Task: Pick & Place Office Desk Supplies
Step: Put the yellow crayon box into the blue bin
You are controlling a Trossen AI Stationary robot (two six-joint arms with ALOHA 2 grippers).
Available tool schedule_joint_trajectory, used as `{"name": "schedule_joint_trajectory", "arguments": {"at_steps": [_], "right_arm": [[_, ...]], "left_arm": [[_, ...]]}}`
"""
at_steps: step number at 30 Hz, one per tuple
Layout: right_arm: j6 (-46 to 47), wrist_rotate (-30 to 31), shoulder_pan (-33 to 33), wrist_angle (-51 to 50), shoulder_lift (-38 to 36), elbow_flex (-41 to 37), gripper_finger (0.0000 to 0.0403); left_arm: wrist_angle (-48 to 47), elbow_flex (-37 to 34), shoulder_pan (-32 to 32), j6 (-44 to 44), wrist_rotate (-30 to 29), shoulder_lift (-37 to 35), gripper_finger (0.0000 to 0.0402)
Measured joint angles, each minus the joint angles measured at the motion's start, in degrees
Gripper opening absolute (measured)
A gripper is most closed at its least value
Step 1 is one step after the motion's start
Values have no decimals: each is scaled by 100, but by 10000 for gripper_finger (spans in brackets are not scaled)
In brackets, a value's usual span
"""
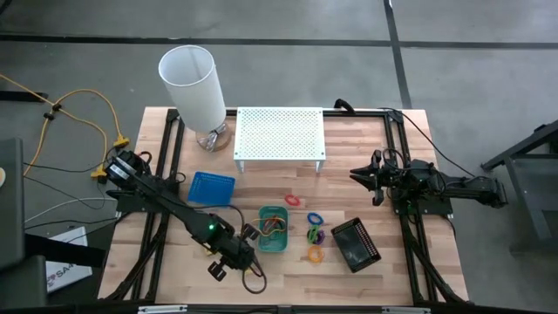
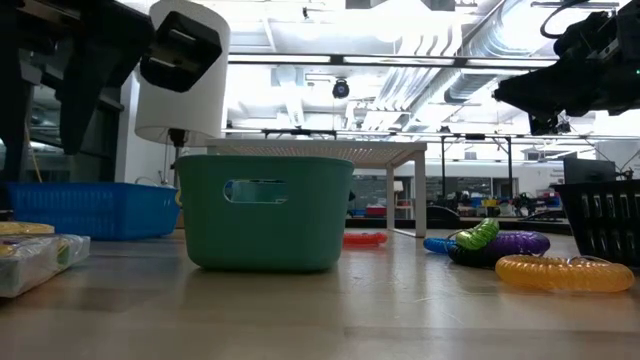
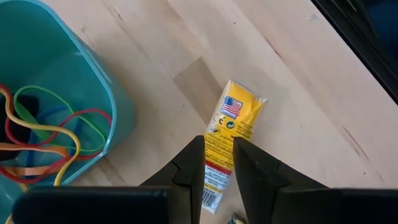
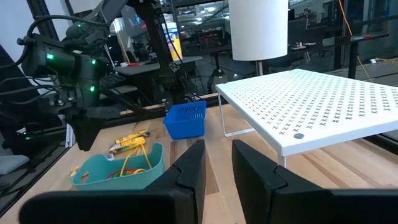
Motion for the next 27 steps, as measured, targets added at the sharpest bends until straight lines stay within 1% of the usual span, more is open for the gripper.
{"name": "schedule_joint_trajectory", "arguments": {"at_steps": [7, 20, 24, 27], "right_arm": [[0, 2, -1, 2, 0, -1, 66], [0, 4, 1, 4, 0, -1, 66], [1, 4, -1, 5, 0, 0, 66], [0, 7, -1, 7, 0, -1, 66]], "left_arm": [[36, 0, 2, 131, 0, 21, 86], [22, -4, -48, 177, -5, 26, 180], [44, -4, -99, 183, -15, 104, 198], [43, -13, -154, 198, 2, 269, 204]]}}
